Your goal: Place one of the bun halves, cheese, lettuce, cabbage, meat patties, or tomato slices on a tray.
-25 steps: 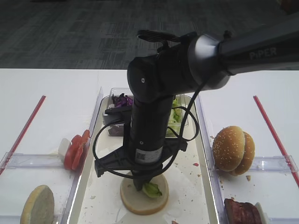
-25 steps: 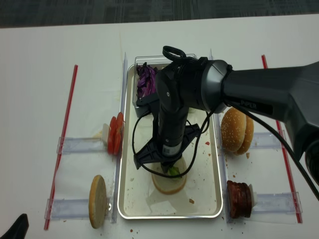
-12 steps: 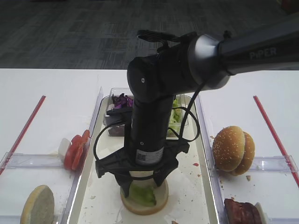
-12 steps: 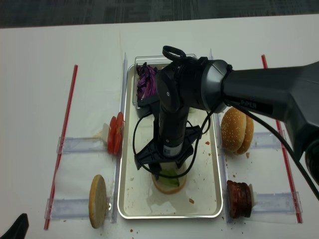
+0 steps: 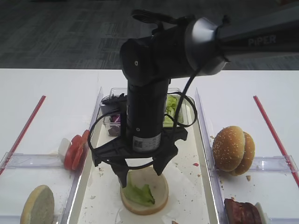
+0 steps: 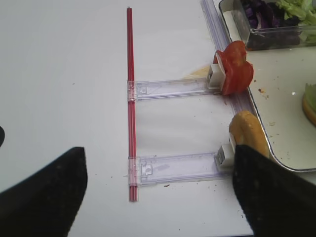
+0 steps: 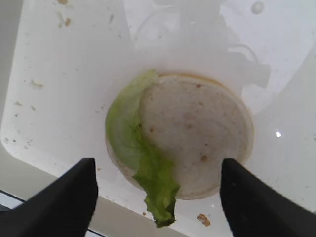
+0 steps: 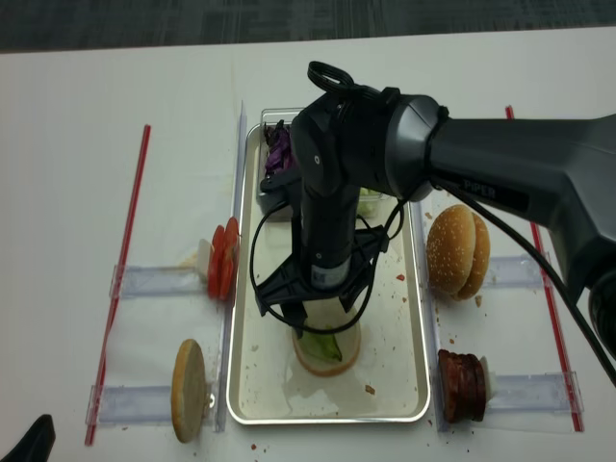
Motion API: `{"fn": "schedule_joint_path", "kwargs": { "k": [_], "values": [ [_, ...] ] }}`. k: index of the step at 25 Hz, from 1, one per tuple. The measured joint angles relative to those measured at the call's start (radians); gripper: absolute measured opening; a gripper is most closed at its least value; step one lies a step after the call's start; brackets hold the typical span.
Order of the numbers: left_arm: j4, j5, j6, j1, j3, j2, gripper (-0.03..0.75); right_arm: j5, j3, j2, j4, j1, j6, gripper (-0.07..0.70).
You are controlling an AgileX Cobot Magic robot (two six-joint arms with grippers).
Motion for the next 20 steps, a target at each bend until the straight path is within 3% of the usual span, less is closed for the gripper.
{"fn": "schedule_joint_path", "kwargs": {
  "k": [11,20],
  "values": [
    [0.000,0.000,0.000,0.000,0.000,0.000,0.575,0.119,-0.136,0.000,-0.036,0.000,0.025,0.533],
    [0.000,0.000,0.000,0.000,0.000,0.000,0.575,0.132,-0.220,0.001,-0.046,0.000,0.028,0.533]
  ]
}}
